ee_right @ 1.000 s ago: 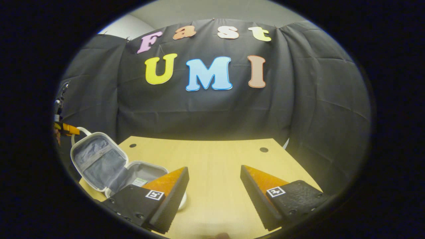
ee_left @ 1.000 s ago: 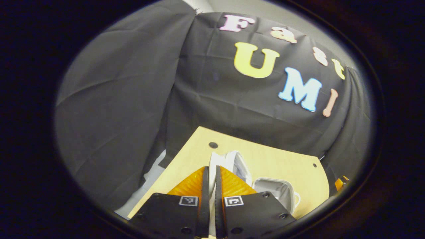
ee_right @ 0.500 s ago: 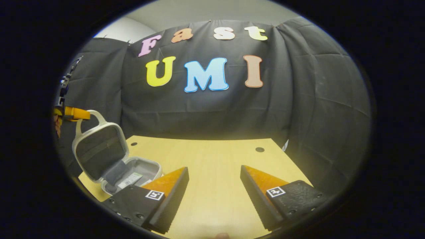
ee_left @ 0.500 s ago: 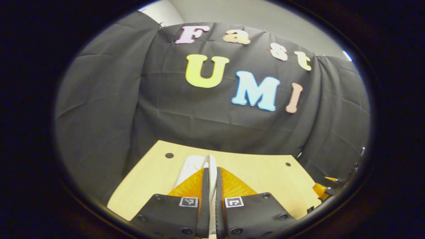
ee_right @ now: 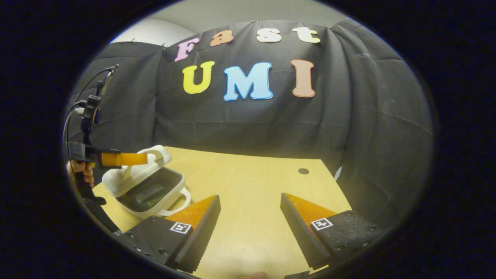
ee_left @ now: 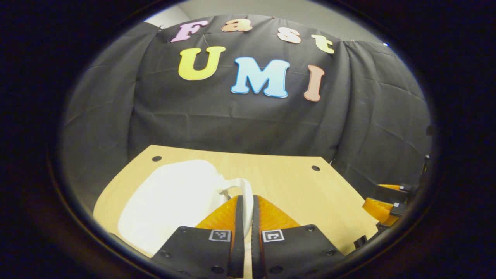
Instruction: First open the suitcase, pack the skin care products into it, and then close the suitcase.
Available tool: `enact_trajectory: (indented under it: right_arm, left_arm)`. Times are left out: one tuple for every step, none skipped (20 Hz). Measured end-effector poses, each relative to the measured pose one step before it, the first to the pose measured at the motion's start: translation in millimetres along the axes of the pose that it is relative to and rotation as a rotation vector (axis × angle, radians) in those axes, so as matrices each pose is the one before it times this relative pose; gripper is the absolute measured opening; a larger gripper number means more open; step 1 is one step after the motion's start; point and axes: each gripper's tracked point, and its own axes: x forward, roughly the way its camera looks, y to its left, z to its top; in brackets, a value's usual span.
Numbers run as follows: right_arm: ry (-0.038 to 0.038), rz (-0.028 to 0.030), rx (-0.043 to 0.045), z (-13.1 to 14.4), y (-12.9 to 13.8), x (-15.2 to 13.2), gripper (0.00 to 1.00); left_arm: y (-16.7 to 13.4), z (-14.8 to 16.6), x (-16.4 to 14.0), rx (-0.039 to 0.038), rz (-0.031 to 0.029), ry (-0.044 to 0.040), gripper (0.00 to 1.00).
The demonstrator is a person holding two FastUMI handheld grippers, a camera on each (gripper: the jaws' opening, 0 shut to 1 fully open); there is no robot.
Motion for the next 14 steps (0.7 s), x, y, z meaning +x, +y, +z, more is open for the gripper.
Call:
enact_trajectory:
  right_arm:
    - [0.00373,0.00178,-0.00278,-1.46,-3.02,-2.82,0.95]
    - [-0.00386,-0.00349,-0.00219,-0.36,-2.73,-1.84,0.95]
    - [-0.00155,-0.00756,0.00106,-0.60,-1.79,-2.44,0.95]
    - [-0.00029,-0.00822,0.00606,-2.39,-0.67,-1.14,0.95]
    - [0.00127,-0.00554,0.01102,-0.63,1.02,-1.59,0.95]
    - [0.00195,-0.00405,0.00882,-0.97,1.16,-0.59,0.95]
    - [0.00453,-0.00869,0.00285,-1.05,0.71,-0.76,0.95]
    - [0.00839,-0.00782,0.00235,-2.45,-0.51,-1.72,0.95]
    - [-0.00519,-0.00637,0.00569,1.21,0.81,-2.29,0.95]
    - [-0.00444,-0.00724,0.00548,1.47,0.45,0.50,0.96]
    - [0.00673,-0.00706,0.00305,-1.19,1.17,0.19,0.95]
    - [0.00602,-0.00641,0.00278,-2.46,2.21,-0.10,0.95]
    - [-0.00017,-0.00285,0.00156,0.39,3.29,0.80,0.96]
    - [0.00221,-0.00559,-0.00102,2.76,3.10,1.60,0.95]
  left_arm:
    - [-0.53,-9.61,6.05,0.00122,0.01058,0.00643,0.15]
    - [-2.75,-7.98,6.40,0.00333,0.00400,0.00586,0.16]
    - [-2.50,-7.22,4.89,0.00303,0.00110,0.01187,0.16]
    - [-1.78,-5.04,5.17,0.00701,0.00041,0.00579,0.16]
    - [-0.59,-5.56,5.67,0.01327,0.00524,0.00482,0.16]
    - [-1.78,-3.10,4.62,0.00998,0.00118,0.00137,0.16]
    - [-3.69,-4.29,5.15,0.00345,-0.01262,0.00084,0.16]
    - [-3.28,-3.53,1.81,-0.00514,-0.00601,0.00765,0.17]
    - [0.85,-6.73,4.02,-0.00538,-0.00489,0.01175,0.19]
    - [0.22,-5.48,4.98,-0.00628,-0.00170,0.00581,0.22]
    - [-4.30,-5.87,3.76,-0.01350,-0.02770,0.00852,0.19]
    - [-3.68,-3.17,0.38,-0.02033,-0.01392,0.00564,0.23]
    - [0.82,3.08,0.75,-0.00071,0.00219,-0.00873,0.23]
    - [0.30,2.83,-1.89,0.01323,0.00022,-0.01095,0.23]
